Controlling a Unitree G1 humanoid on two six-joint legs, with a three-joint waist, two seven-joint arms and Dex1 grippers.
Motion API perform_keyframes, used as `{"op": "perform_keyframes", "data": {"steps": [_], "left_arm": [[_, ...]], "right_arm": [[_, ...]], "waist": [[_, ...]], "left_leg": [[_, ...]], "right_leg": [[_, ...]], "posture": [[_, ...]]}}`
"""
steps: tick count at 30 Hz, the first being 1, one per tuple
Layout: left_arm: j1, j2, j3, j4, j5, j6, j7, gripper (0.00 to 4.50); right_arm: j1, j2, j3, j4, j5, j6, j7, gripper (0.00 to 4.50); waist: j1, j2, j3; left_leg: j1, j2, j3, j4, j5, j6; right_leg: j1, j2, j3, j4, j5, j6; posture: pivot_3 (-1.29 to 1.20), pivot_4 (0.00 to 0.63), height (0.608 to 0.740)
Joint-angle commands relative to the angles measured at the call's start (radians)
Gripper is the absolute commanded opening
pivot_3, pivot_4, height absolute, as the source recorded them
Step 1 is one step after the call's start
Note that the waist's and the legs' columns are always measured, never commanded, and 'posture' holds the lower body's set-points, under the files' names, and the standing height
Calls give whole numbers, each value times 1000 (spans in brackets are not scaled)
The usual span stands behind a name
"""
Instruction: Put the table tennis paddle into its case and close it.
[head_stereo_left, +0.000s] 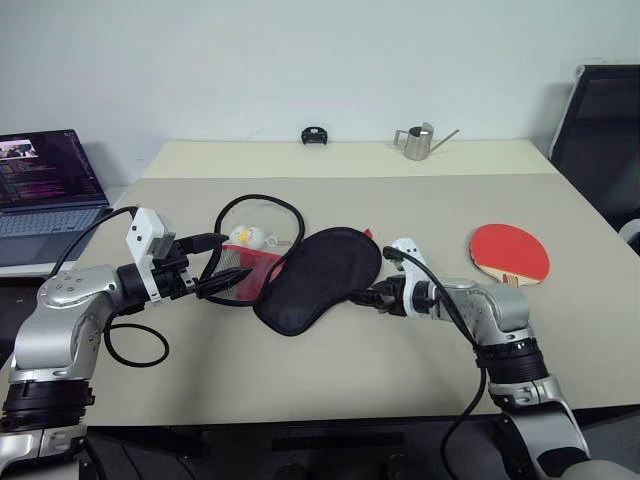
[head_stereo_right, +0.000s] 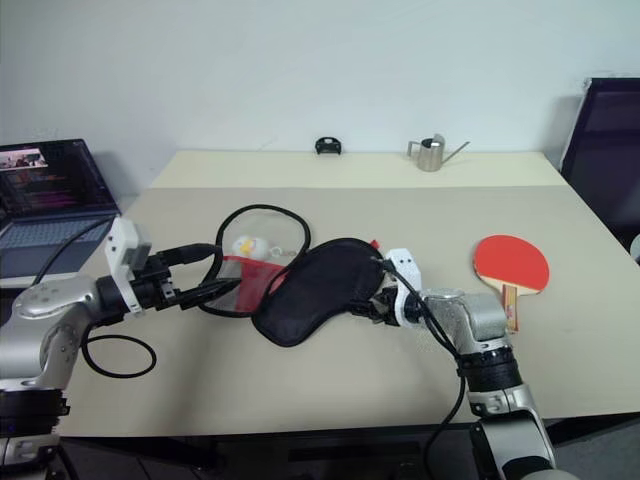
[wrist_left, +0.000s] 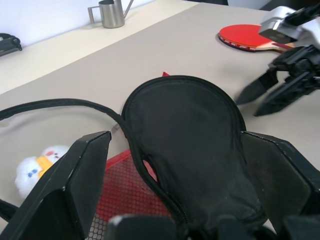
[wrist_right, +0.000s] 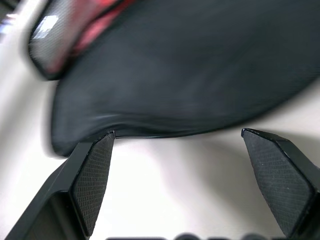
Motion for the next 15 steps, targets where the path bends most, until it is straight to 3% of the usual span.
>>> {"op": "perform_keyframes", "data": {"steps": [1, 9, 15], "left_arm": [[-18, 8, 16, -14, -3, -11, 3, 4500], [-28, 4, 5, -8, 1, -14, 4, 4500], [-37, 0, -1, 0, 6, -16, 5, 4500]], "right_arm": [[4, 13, -24, -57, 35, 37, -8, 4445], [24, 49, -3, -51, 17, 29, -54, 4445], [-12, 141, -23, 18, -13, -50, -131, 4445]], "waist": [[0, 0, 0], [0, 0, 0], [-5, -1, 0]], "left_leg": [[0, 0, 0, 0, 0, 0], [0, 0, 0, 0, 0, 0], [1, 0, 0, 0, 0, 0]], "right_leg": [[0, 0, 0, 0, 0, 0], [0, 0, 0, 0, 0, 0], [0, 0, 0, 1, 0, 0]], "posture": [[0, 150, 740], [0, 150, 740], [0, 150, 740]]}}
